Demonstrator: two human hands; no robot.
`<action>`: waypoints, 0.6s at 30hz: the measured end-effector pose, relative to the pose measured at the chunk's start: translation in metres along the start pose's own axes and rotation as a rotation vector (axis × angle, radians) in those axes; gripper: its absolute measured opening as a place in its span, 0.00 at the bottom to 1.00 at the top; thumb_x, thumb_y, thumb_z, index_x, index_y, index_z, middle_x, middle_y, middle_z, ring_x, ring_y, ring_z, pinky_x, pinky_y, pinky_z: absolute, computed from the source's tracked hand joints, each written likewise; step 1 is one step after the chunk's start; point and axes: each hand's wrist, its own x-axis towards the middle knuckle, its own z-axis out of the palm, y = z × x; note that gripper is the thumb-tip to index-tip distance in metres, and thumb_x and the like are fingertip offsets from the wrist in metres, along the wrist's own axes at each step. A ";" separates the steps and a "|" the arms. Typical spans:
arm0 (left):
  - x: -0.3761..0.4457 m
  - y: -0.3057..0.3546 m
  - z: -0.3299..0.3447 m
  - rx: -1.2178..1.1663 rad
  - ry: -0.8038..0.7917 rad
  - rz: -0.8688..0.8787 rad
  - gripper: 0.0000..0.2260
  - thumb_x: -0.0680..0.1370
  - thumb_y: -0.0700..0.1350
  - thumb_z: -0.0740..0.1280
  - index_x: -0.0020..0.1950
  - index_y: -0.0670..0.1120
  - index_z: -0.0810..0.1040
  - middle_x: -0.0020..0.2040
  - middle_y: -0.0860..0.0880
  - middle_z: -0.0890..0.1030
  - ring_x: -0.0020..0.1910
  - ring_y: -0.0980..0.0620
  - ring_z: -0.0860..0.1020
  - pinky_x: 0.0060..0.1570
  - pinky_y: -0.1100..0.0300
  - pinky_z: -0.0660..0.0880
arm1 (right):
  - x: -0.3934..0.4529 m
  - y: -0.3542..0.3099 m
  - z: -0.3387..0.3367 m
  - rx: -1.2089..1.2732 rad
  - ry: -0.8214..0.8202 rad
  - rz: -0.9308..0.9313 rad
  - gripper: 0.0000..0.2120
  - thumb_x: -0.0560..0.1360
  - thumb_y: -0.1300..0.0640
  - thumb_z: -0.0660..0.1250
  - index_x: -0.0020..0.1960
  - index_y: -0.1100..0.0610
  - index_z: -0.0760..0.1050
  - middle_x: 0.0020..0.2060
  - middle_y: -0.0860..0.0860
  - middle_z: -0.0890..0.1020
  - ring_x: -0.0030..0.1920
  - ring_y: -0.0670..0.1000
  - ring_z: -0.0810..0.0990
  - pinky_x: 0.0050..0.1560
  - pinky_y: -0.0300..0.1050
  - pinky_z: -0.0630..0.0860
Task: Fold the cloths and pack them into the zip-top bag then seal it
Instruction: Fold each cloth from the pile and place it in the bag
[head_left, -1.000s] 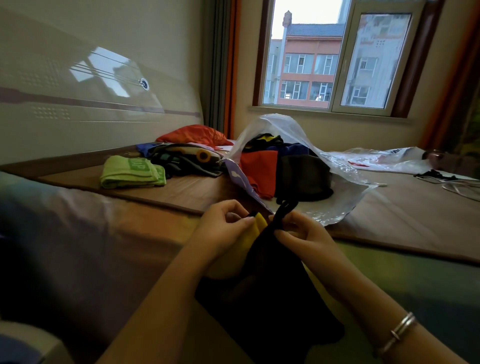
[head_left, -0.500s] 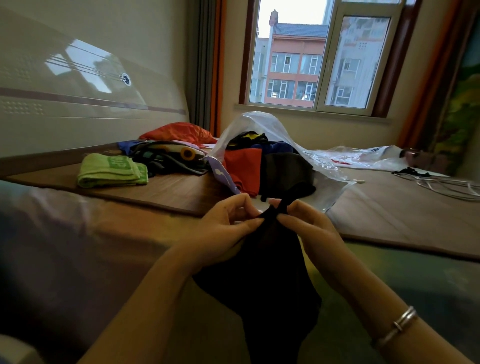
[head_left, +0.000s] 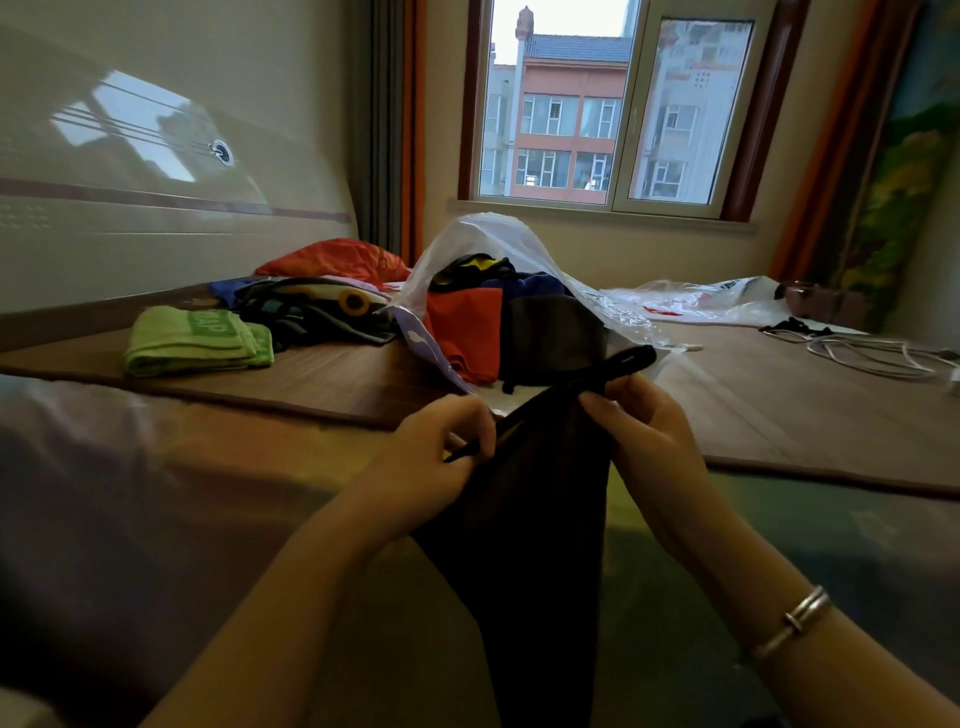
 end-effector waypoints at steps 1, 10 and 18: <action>-0.001 -0.001 0.000 0.087 -0.018 -0.009 0.15 0.76 0.34 0.65 0.43 0.56 0.76 0.49 0.56 0.77 0.47 0.56 0.77 0.44 0.63 0.76 | 0.000 0.000 -0.002 -0.023 0.028 -0.008 0.08 0.76 0.65 0.64 0.51 0.70 0.72 0.49 0.67 0.78 0.52 0.62 0.79 0.58 0.57 0.75; -0.008 0.002 -0.004 0.116 -0.165 -0.225 0.12 0.80 0.53 0.61 0.42 0.50 0.79 0.38 0.52 0.79 0.34 0.60 0.75 0.32 0.71 0.67 | 0.002 -0.003 -0.026 -0.073 0.177 0.004 0.03 0.76 0.61 0.66 0.49 0.59 0.75 0.49 0.62 0.81 0.51 0.59 0.81 0.52 0.51 0.80; -0.006 0.018 -0.039 -0.201 0.183 0.002 0.06 0.74 0.36 0.69 0.47 0.43 0.74 0.44 0.51 0.80 0.46 0.60 0.80 0.41 0.70 0.76 | -0.003 -0.011 -0.037 -0.034 0.140 -0.109 0.05 0.76 0.63 0.65 0.52 0.60 0.75 0.48 0.55 0.83 0.47 0.50 0.83 0.43 0.38 0.80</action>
